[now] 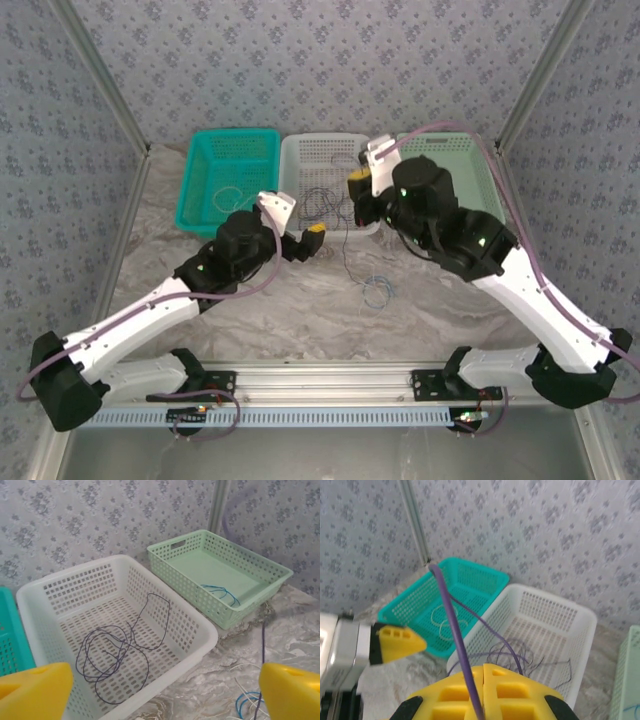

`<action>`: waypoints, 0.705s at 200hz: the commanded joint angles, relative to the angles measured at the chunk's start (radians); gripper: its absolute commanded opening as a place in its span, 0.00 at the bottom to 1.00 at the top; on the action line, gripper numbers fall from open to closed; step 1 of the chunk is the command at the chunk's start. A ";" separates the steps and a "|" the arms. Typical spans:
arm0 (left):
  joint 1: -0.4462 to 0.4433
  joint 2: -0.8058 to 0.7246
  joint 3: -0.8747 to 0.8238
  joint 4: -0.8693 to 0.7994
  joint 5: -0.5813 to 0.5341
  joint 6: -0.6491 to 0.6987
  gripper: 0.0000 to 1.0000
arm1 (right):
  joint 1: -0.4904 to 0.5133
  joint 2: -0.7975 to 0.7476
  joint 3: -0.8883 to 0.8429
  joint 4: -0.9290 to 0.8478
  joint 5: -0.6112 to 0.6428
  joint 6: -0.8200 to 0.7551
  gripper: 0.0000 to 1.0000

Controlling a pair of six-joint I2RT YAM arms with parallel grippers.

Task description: Untangle the cables

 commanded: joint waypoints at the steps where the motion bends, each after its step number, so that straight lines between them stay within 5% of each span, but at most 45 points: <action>1: 0.014 -0.025 -0.036 -0.004 -0.035 -0.034 0.99 | -0.030 0.049 0.123 -0.059 -0.026 -0.073 0.00; 53: 0.026 -0.026 -0.091 -0.005 -0.020 -0.075 0.99 | -0.149 0.140 0.303 -0.025 -0.139 -0.018 0.00; 141: 0.045 -0.026 -0.119 0.019 -0.026 -0.088 0.99 | -0.276 0.285 0.313 0.083 -0.239 0.009 0.00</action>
